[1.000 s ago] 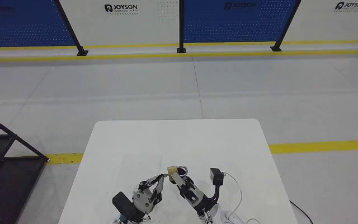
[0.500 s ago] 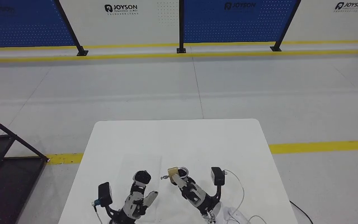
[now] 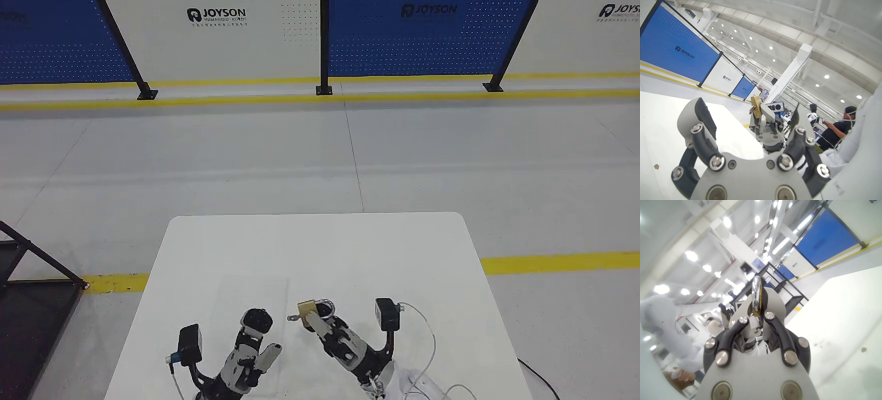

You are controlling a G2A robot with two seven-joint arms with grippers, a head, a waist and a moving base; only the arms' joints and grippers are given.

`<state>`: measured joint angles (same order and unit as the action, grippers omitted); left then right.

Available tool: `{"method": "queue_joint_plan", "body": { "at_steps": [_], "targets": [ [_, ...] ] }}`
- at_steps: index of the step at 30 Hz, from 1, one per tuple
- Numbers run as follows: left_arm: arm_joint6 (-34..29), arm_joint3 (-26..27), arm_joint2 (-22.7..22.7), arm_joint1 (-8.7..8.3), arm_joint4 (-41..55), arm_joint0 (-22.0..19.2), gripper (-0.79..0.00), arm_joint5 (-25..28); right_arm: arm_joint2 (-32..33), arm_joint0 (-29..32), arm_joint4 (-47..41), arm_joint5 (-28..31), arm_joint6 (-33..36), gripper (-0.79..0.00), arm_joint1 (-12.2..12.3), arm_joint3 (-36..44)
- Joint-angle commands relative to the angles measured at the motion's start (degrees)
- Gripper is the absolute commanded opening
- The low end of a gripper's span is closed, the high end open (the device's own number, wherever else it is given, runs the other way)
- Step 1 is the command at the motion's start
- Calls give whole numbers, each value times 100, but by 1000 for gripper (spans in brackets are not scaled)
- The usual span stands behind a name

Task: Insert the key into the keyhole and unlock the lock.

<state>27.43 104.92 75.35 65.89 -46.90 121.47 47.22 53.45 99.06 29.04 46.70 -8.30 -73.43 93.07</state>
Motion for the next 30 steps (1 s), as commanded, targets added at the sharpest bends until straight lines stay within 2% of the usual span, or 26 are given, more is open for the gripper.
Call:
{"method": "queue_joint_plan", "body": {
  "at_steps": [1,3,4,7,9,10,17,20,21,22,27,30],
  "targets": [
    [-226,-71,79,-25,-110,-103,0,168,28,-4,-44,19,95,-785,16,12],
    [-197,-155,141,-32,-126,-170,0,246,58,-10,-56,-4,243,-785,37,27],
    [-282,-260,125,-45,-90,-208,0,476,89,4,-97,-21,299,-785,51,55],
    [-358,-406,230,-69,-80,-339,-228,726,151,33,-190,-38,451,-785,84,119],
    [-425,-477,244,-82,-101,-383,-406,901,178,47,-254,-39,553,-785,102,151],
    [-499,-520,272,-93,-140,-415,-459,968,205,60,-295,-48,605,-785,116,185],
    [-679,-578,205,-112,-182,-479,-468,1078,214,96,-378,-129,852,-785,158,319],
    [-678,-602,161,-105,-188,-527,-520,1022,163,69,-403,-186,938,-785,162,311],
    [-704,-610,143,-105,-202,-538,-597,1032,155,61,-400,-205,951,-785,162,302],
    [-707,-626,124,-103,-191,-559,-613,1022,138,44,-396,-240,964,-785,161,290],
    [-725,-643,64,-97,-206,-600,-566,973,91,-2,-429,-278,986,-785,162,238],
    [-735,-650,34,-93,-232,-620,-603,904,68,-22,-430,-274,999,-785,166,211]
  ]
}}
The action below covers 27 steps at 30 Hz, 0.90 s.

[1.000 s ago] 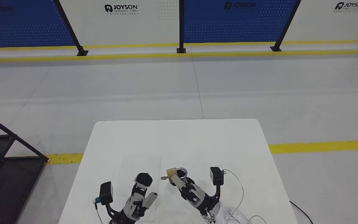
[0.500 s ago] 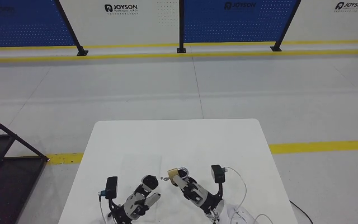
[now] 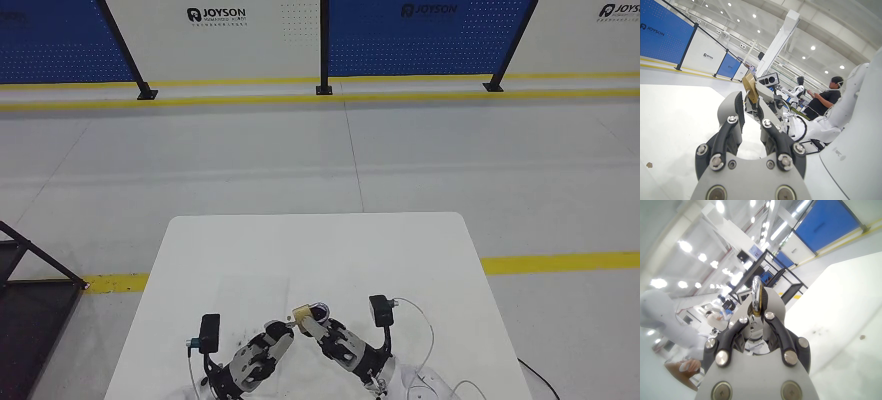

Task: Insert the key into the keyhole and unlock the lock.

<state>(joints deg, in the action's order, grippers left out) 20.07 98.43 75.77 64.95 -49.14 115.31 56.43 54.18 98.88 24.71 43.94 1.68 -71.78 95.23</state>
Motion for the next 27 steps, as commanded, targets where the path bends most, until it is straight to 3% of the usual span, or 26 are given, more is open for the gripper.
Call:
{"method": "queue_joint_plan", "body": {
  "at_steps": [1,10,13,18,27],
  "targets": [
    [4,-6,-19,2,-9,-7,-600,-30,-12,-8,8,3,4,-785,2,-11],
    [17,-8,-60,5,-62,-38,-683,-168,-62,-43,1,-1,6,-785,15,-54],
    [24,6,-48,4,-143,-46,-785,-257,-76,-53,-4,-11,14,-785,19,-65],
    [205,102,-24,12,-549,-29,-785,-527,-95,-40,25,-29,26,-785,31,-34],
    [1264,130,-155,45,-1943,62,-785,-1256,-88,26,139,-104,-38,-785,58,74]
  ]
}}
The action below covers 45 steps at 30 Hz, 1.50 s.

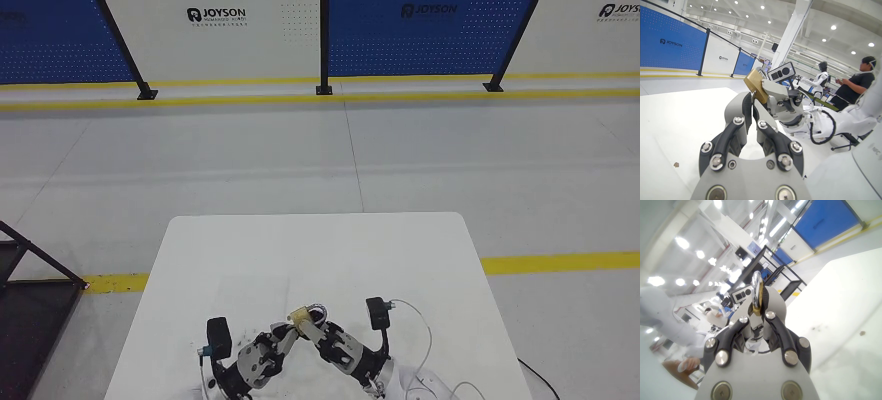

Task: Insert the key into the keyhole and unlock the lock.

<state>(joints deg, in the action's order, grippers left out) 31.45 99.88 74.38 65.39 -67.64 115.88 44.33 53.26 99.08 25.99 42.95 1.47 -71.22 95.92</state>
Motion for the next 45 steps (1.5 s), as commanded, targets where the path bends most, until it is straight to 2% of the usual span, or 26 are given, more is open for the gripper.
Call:
{"method": "queue_joint_plan", "body": {
  "at_steps": [1,11,16,28,32,34,45],
  "targets": [
    [219,-26,-27,1,-168,7,-785,-95,7,11,23,-13,-35,-785,5,11],
    [582,-160,-105,-17,-306,-29,-785,-99,-4,10,107,-102,-165,-785,14,13],
    [579,-175,-118,-32,-275,-51,-523,-90,-18,-5,117,-123,-178,-785,19,0],
    [563,-181,-105,-72,-162,-72,-579,-41,-35,-38,86,-122,-206,-785,35,-35],
    [561,-179,-108,-83,-172,-72,-668,-55,-42,-45,82,-131,-195,-785,41,-30],
    [537,-174,-106,-91,-207,-80,-785,-64,-45,-47,78,-133,-195,-785,44,-29],
    [743,-113,-133,-115,-498,-86,-785,-309,-72,-60,68,-160,-183,-785,58,-30]
  ]
}}
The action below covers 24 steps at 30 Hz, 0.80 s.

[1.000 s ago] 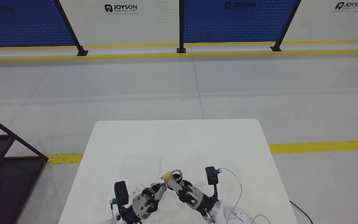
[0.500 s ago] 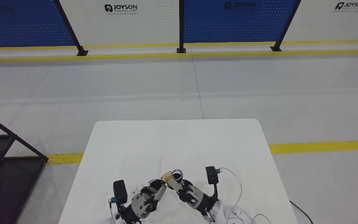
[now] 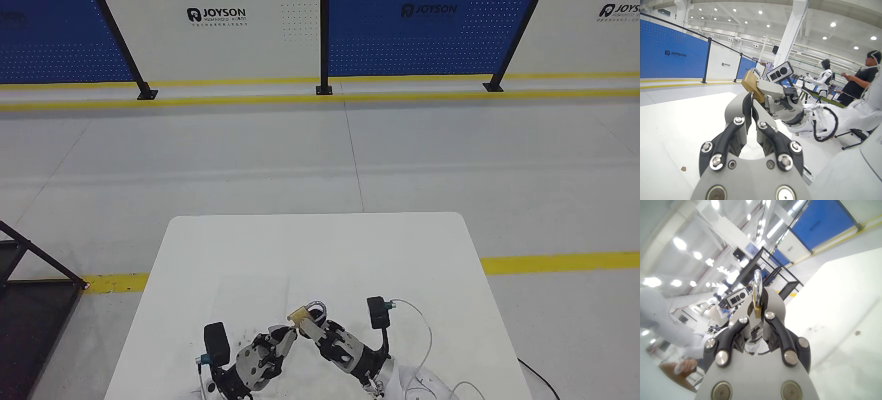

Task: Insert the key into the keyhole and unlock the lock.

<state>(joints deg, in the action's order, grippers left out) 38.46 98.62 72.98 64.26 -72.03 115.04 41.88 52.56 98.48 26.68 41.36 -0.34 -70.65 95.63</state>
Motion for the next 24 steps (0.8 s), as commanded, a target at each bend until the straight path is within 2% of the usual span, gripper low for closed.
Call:
{"method": "queue_joint_plan", "body": {
  "at_steps": [1,8,14,24],
  "targets": [
    [84,16,2,-3,-126,4,-785,-128,-2,-1,-1,0,-3,-785,3,-2],
    [370,-10,-101,-3,-598,-14,-785,-579,-9,-4,4,12,-20,-785,13,-8],
    [668,-29,-180,4,-1003,-37,-785,-1171,-10,-1,13,32,-36,-785,22,-17],
    [1178,-178,-323,23,-1874,-116,-785,-2469,-16,10,14,33,-55,-785,38,-14]
  ]
}}
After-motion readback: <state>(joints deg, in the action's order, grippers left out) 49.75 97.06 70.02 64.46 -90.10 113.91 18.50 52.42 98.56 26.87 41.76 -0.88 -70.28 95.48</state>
